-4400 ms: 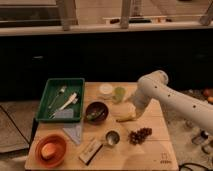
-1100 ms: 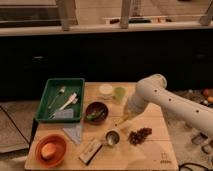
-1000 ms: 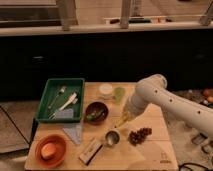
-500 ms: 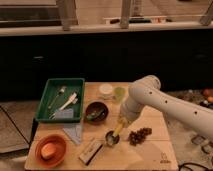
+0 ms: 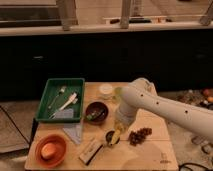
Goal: Place banana in metal cup
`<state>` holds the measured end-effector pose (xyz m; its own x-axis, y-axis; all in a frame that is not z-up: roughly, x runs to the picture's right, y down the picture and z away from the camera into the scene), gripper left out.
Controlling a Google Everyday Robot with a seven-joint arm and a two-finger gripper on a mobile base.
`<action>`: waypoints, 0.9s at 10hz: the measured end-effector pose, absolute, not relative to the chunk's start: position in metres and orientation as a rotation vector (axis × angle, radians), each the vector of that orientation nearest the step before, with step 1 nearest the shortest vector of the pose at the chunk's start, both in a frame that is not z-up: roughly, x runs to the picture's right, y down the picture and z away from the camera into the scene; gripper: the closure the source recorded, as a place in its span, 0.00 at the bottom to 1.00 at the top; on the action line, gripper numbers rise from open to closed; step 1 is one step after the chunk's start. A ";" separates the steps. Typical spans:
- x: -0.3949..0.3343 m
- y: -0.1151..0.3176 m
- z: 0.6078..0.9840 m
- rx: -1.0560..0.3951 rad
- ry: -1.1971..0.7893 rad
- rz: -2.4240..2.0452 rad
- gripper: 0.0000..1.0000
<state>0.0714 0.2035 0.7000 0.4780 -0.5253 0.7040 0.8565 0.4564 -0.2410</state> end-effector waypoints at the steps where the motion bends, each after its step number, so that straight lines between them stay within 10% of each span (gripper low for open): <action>1: 0.067 0.208 0.698 -0.645 -0.603 -0.931 1.00; 5: 0.054 0.216 0.694 -0.663 -0.628 -0.974 0.99; 9: 0.046 0.219 0.697 -0.676 -0.645 -0.974 0.66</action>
